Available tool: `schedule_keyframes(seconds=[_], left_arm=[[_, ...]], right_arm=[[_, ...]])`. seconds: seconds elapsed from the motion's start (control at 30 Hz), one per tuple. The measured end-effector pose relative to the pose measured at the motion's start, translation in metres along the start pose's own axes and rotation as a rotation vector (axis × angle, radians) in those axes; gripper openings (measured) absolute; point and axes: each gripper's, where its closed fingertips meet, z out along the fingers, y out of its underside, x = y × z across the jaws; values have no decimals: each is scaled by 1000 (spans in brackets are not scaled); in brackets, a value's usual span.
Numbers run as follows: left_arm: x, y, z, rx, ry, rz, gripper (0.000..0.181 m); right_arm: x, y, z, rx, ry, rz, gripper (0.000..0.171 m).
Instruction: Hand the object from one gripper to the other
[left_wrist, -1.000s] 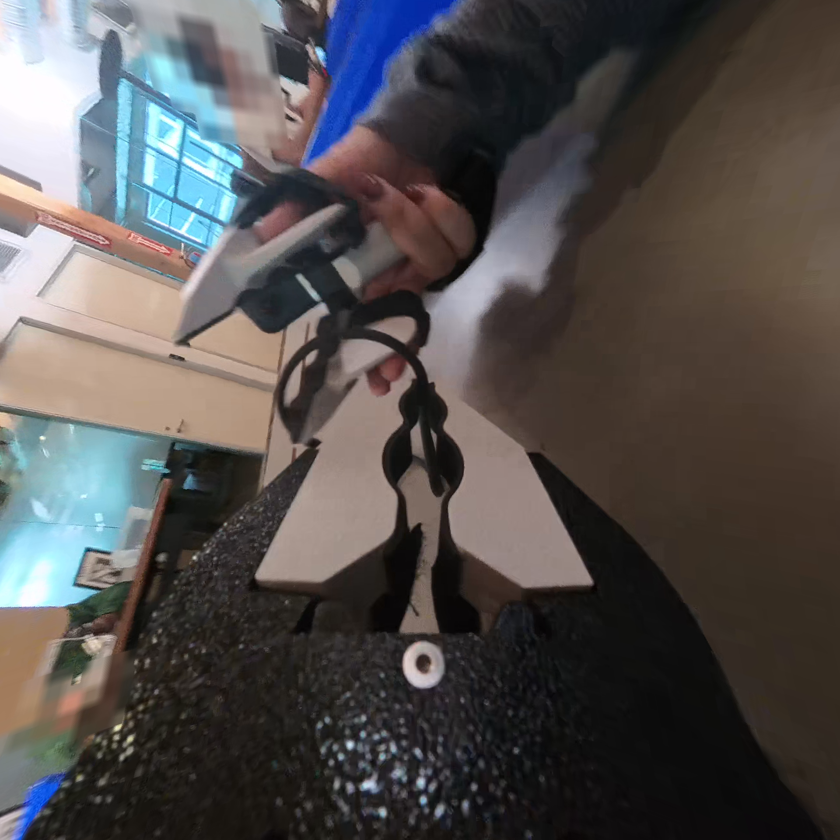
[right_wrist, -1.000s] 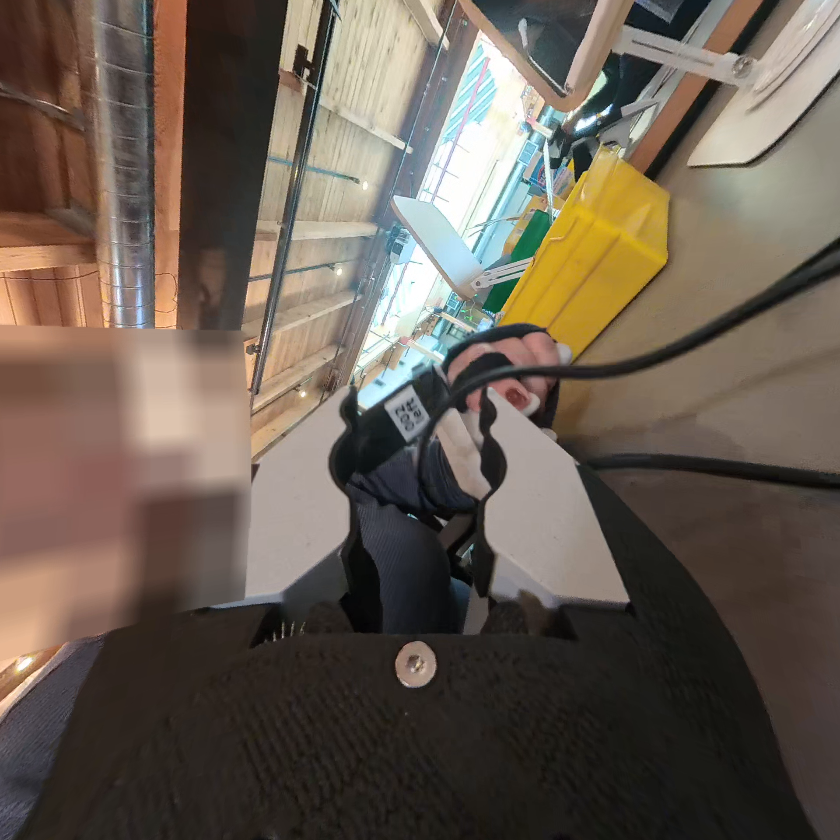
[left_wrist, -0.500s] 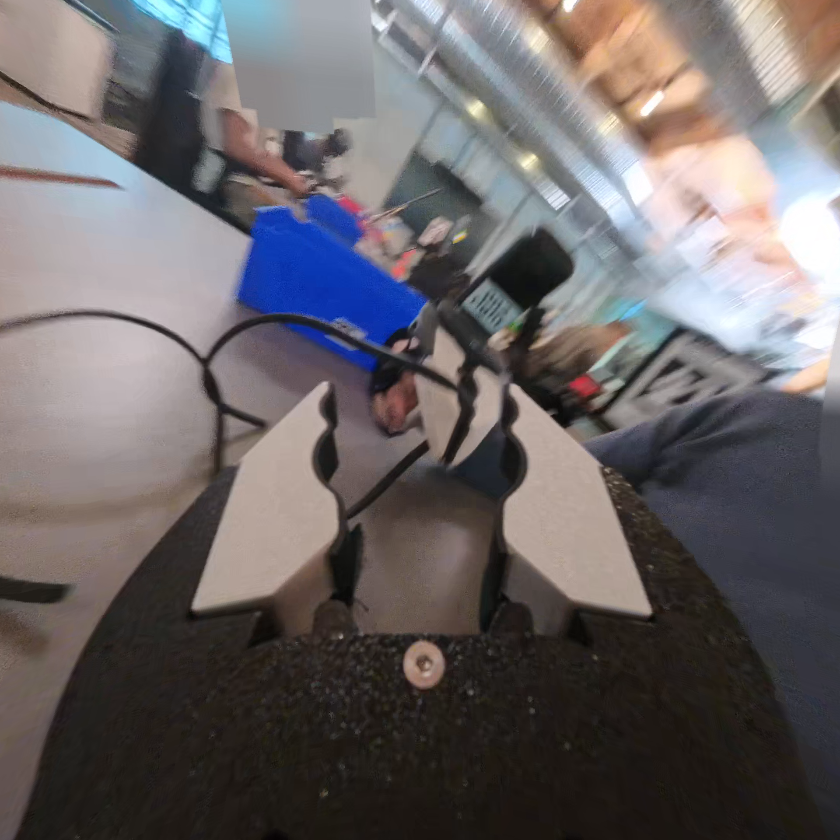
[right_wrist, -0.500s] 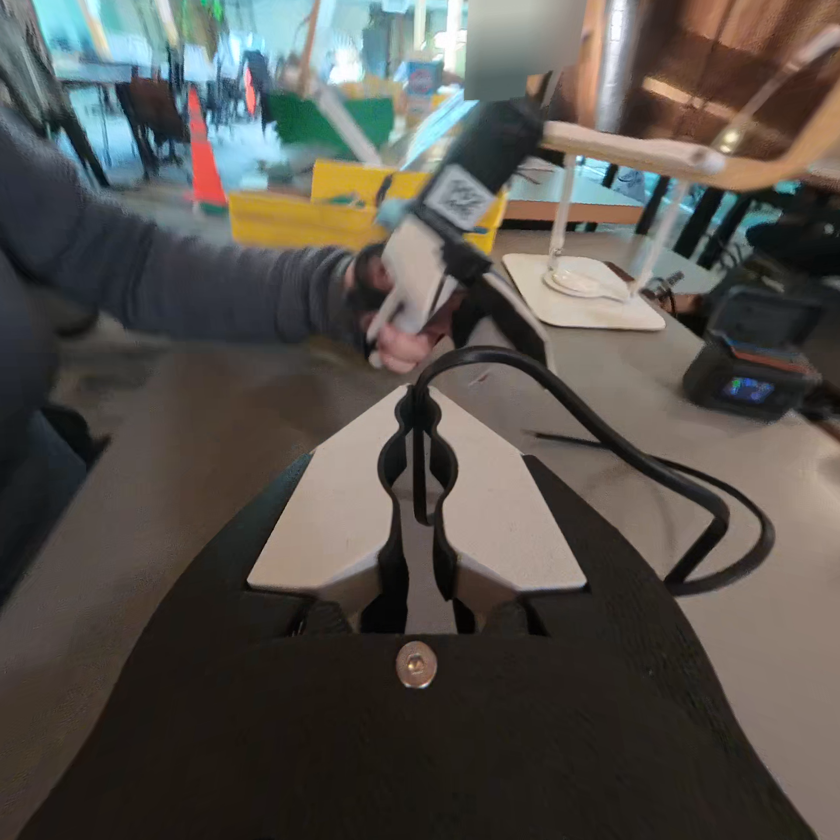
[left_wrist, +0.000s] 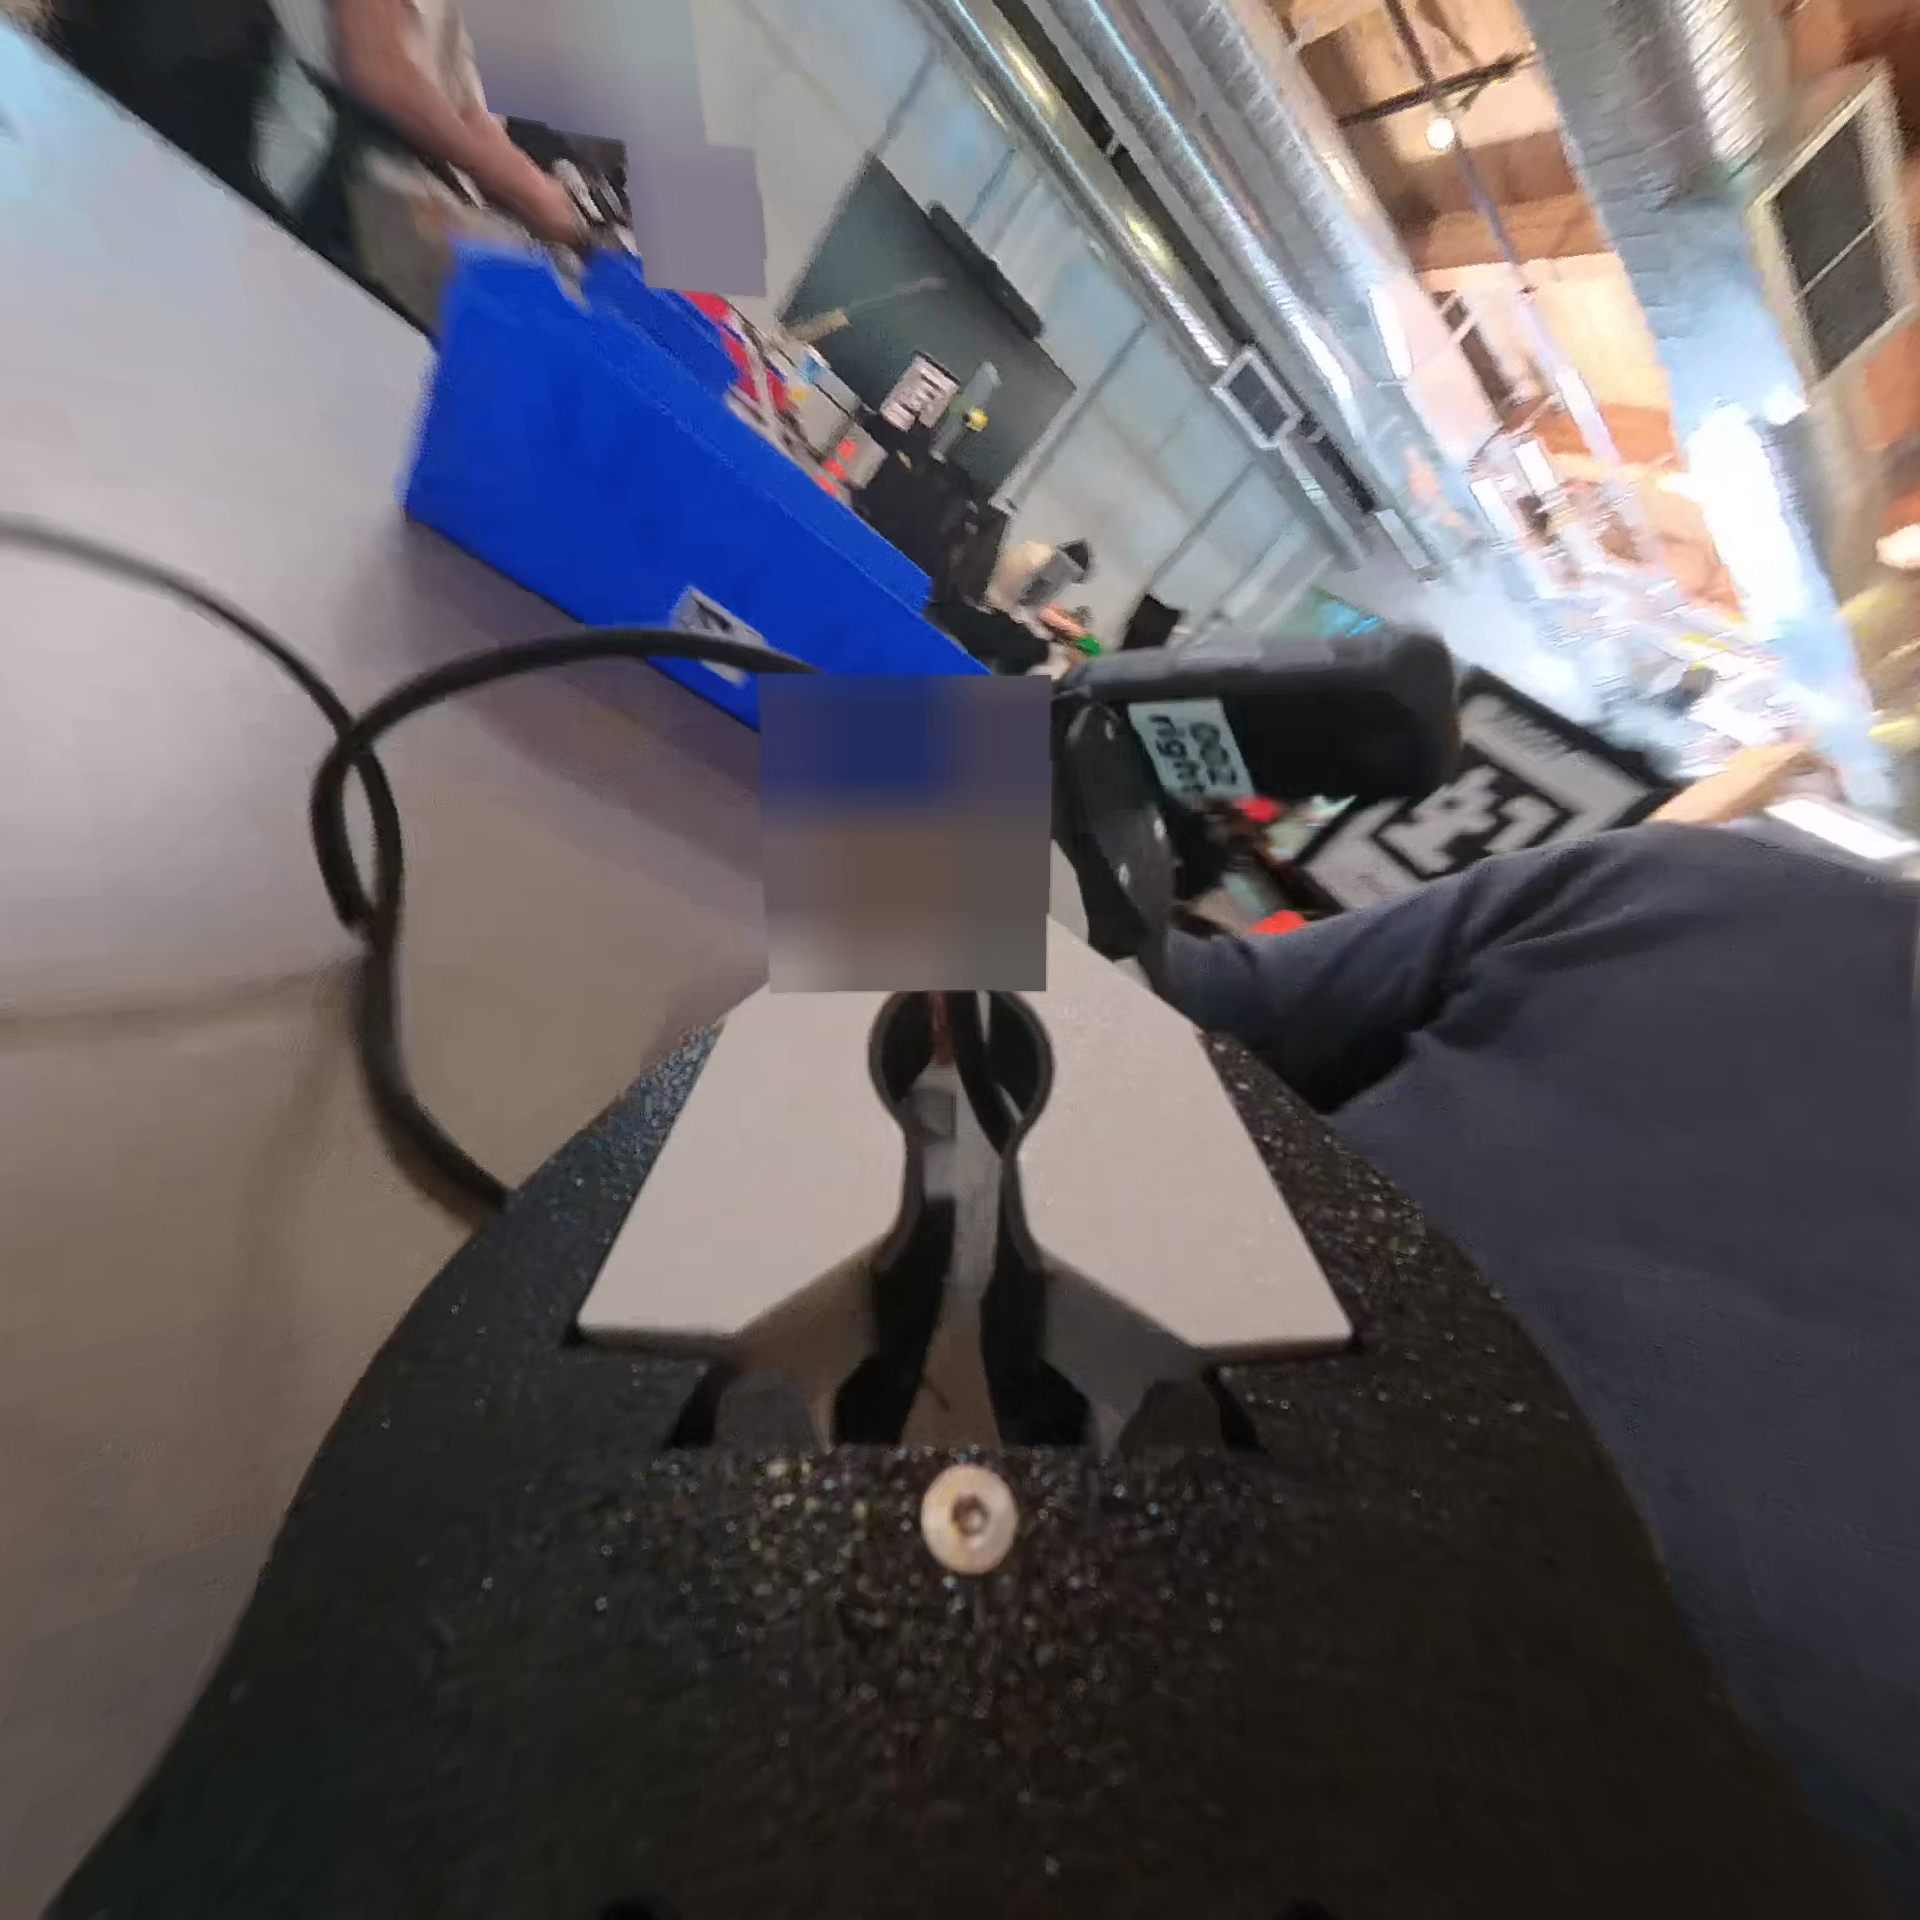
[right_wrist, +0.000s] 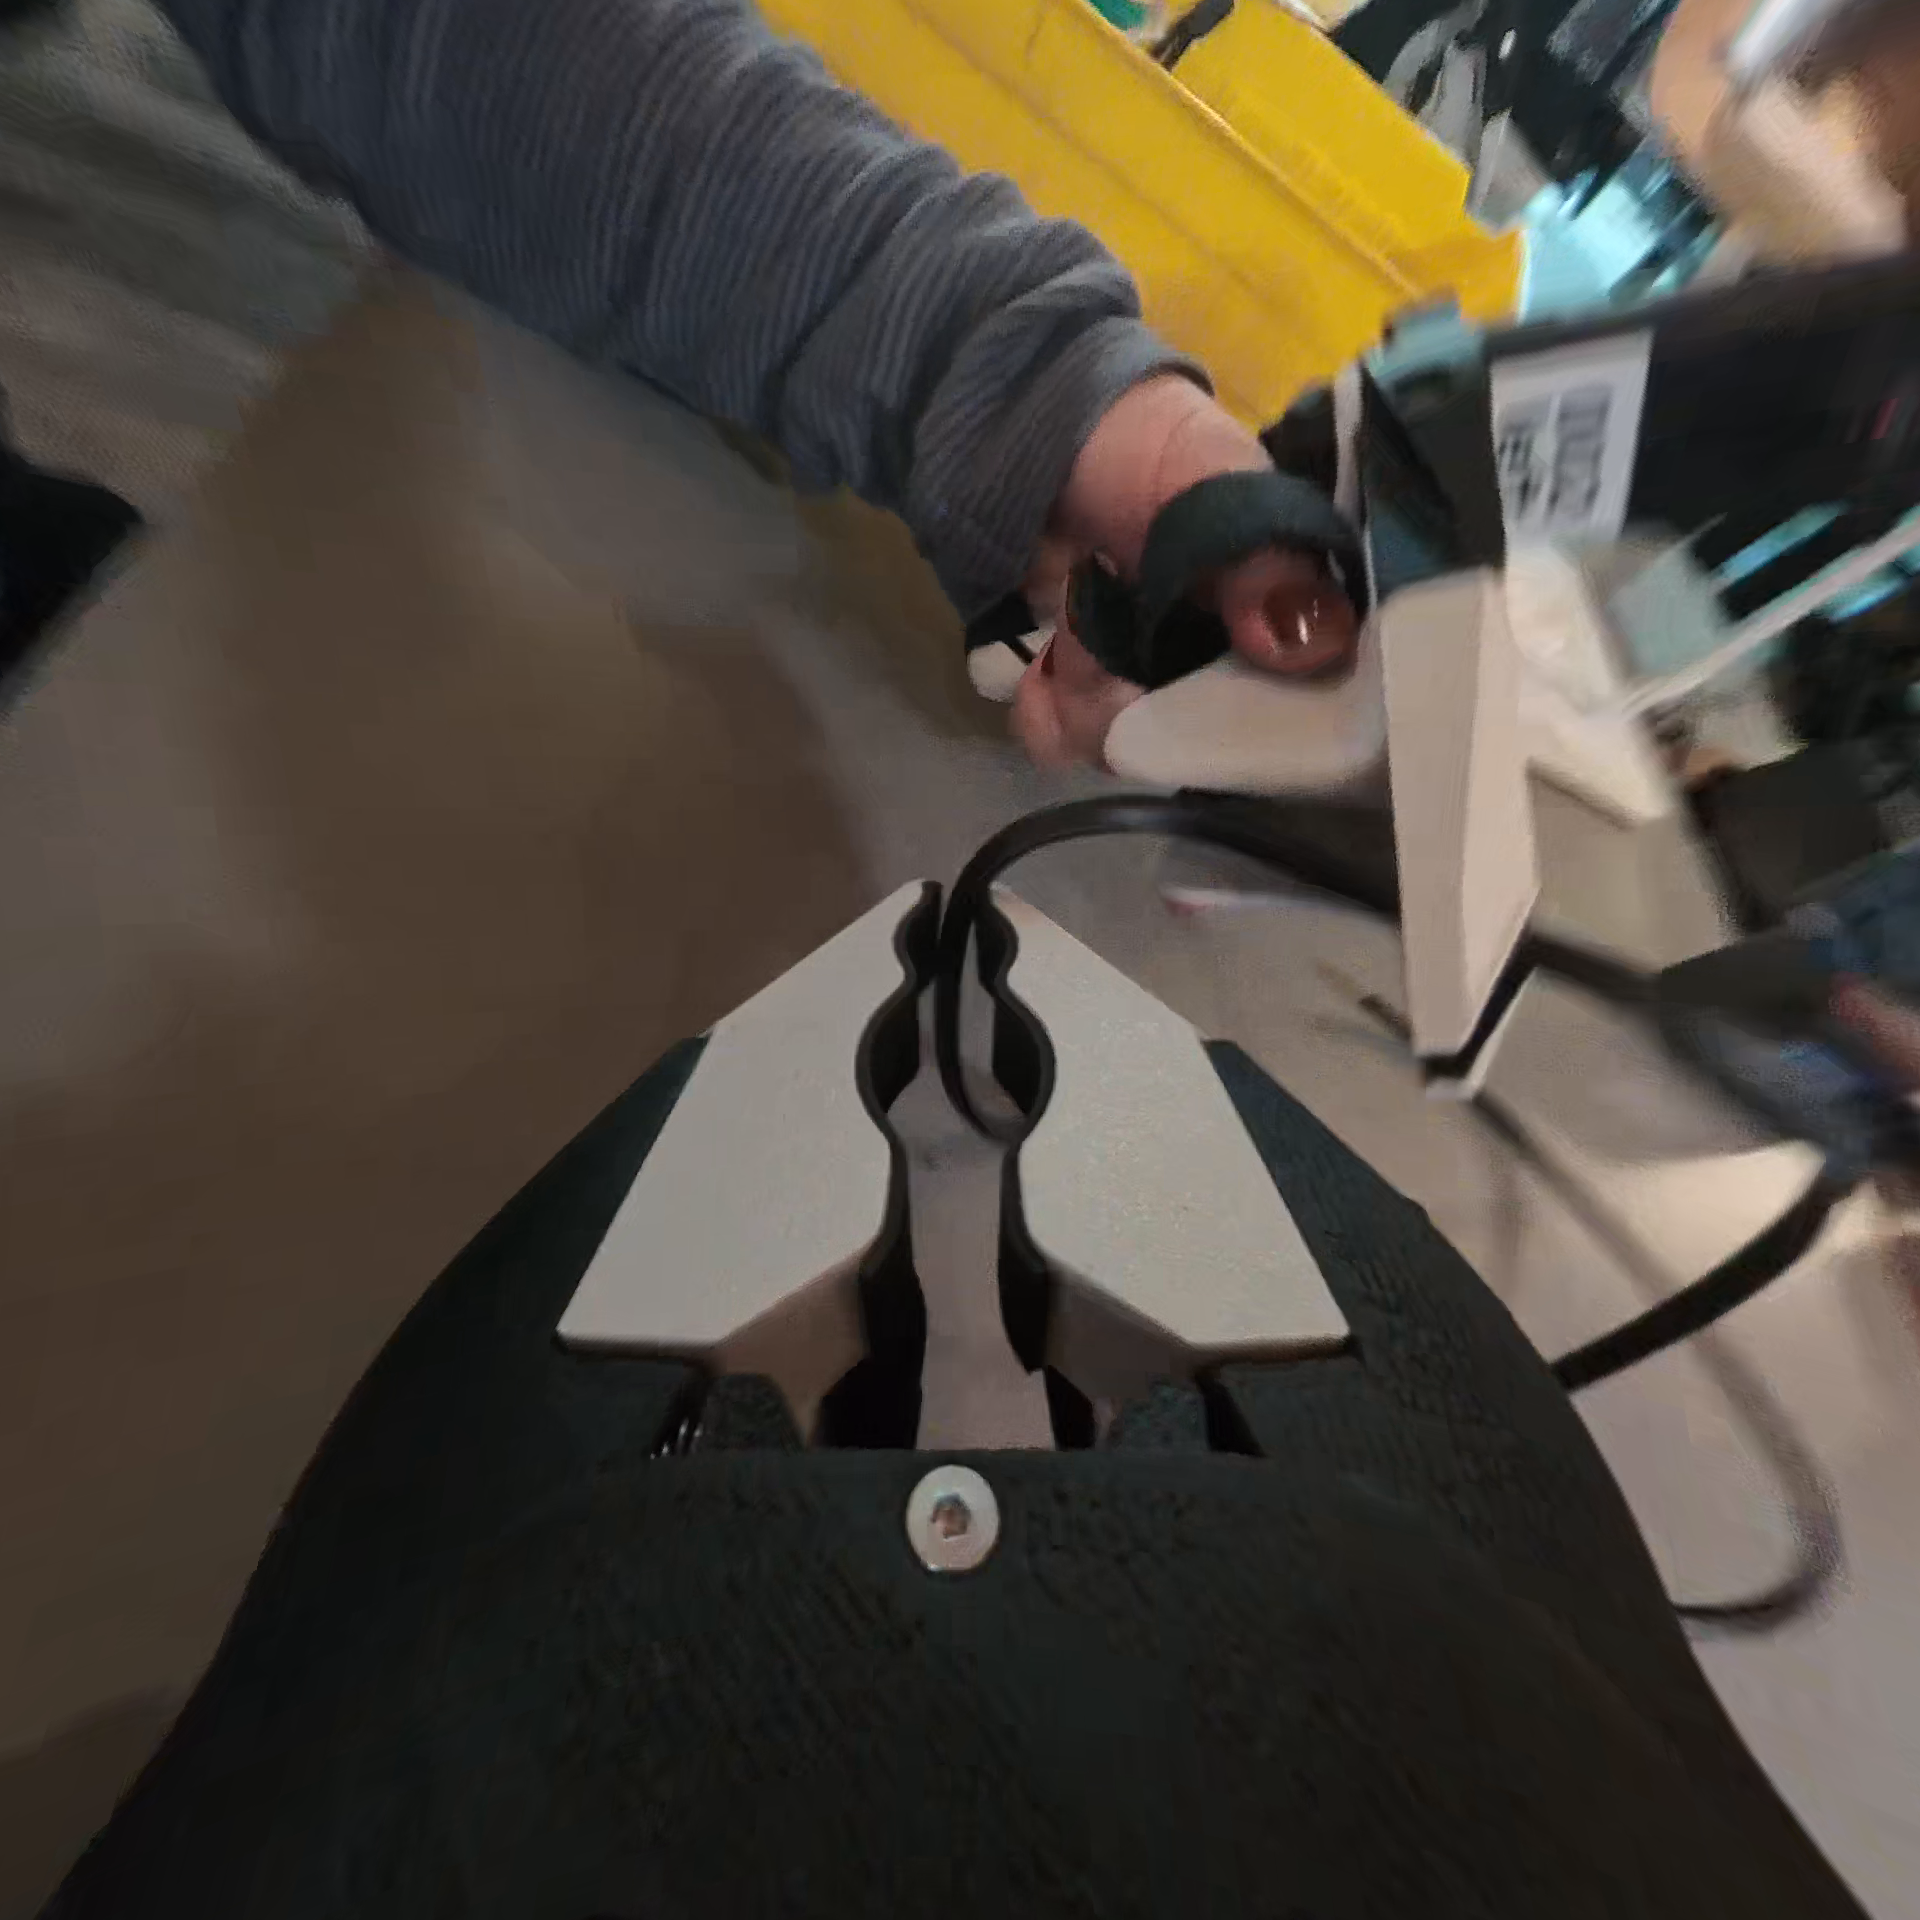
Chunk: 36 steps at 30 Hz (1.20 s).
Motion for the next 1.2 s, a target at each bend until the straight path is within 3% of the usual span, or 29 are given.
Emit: schedule_keyframes(seconds=[0.07, 0.13, 0.23, 0.3, 0.37, 0.47, 0.5, 0.57, 0.6, 0.73, 0.8, 0.87, 1.03, 1.13, 1.2], left_arm=[[5, -12, -6, 48, -57, 176, 0], [11, -17, -10, 49, -112, 366, 0], [26, -4, -3, -30, -105, 585, 0], [29, 12, 5, -130, -107, 677, 0], [23, 30, 11, -254, -133, 708, 0], [14, 49, 17, -374, -172, 779, 1], [10, 53, 18, -401, -197, 812, 1], [2, 54, 18, -426, -249, 846, 1], [-1, 49, 17, -402, -284, 835, 1], [-6, 30, 9, -304, -316, 690, 89], [-1, 32, 12, -297, -260, 603, 97], [-5, 27, 20, -282, -284, 619, 91], [-4, -3, 19, -208, -367, 657, 30], [-16, -23, -9, -184, -484, 611, 44], [-9, -37, -10, -81, -415, 530, 51]], right_arm=[[-5, -15, -15, 141, -185, 348, 29], [13, -42, -44, 387, -348, 708, 51], [62, -36, -66, 594, -274, 1009, 61], [71, -43, -77, 711, -338, 1120, 68], [72, -54, -81, 781, -390, 1148, 67], [58, -57, -69, 694, -429, 1130, 56], [53, -56, -66, 667, -440, 1118, 46], [55, -52, -62, 638, -389, 1092, 6], [60, -50, -64, 645, -334, 1068, 2], [87, -62, -94, 703, -47, 897, 2], [102, -78, -112, 748, 52, 872, 1], [116, -92, -124, 751, 109, 863, 2], [161, -115, -151, 749, 227, 829, 2], [185, -113, -171, 770, 322, 822, 1], [189, -114, -179, 809, 317, 841, 2]])
